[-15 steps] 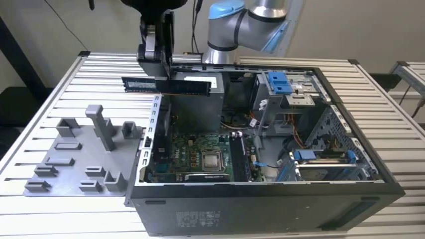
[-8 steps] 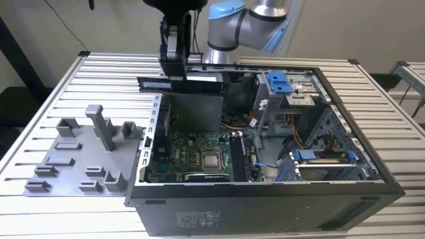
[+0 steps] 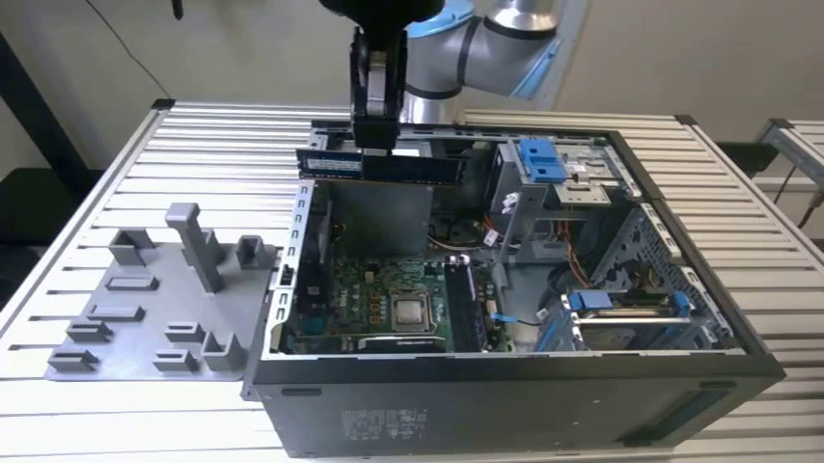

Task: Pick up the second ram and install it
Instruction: 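Pick up the second ram and move it above second insertion slot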

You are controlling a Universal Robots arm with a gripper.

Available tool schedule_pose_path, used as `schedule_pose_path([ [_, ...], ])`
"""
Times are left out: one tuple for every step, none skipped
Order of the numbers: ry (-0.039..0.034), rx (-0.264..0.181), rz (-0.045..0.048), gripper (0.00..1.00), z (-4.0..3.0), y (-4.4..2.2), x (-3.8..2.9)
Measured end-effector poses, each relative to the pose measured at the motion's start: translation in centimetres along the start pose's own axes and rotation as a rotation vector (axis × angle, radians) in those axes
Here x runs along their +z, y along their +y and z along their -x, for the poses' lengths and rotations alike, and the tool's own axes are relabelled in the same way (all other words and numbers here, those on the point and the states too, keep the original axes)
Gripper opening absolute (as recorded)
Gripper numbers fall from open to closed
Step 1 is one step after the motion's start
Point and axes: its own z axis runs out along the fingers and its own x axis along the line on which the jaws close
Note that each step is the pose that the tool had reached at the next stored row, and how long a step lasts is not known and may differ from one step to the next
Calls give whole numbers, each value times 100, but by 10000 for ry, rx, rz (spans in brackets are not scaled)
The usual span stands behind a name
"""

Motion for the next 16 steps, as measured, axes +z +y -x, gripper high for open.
schedule_pose_path([
  [0, 0, 6, 14, 1, -30, -1],
  [0, 0, 11, 14, 2, -59, -1],
  [0, 0, 16, 14, 3, -88, -1],
  [1, 0, 23, 14, 5, -118, -2],
  [0, 1, 27, 14, 6, -146, -3],
  [0, 1, 33, 14, 7, -174, -3],
  [0, 1, 38, 14, 8, -205, -4],
  [1, 1, 43, 14, 9, -233, -4],
  [2, 0, 49, 14, 10, -261, -5],
  [2, 1, 53, 14, 11, -287, -6],
  [2, 1, 57, 14, 12, -314, -6],
  [2, 2, 62, 14, 14, -340, -7],
  [3, 2, 66, 14, 14, -366, -7],
  [3, 1, 70, 14, 15, -391, -8],
  [4, 1, 74, 14, 16, -417, -9],
  [3, 1, 78, 14, 18, -443, -9],
])
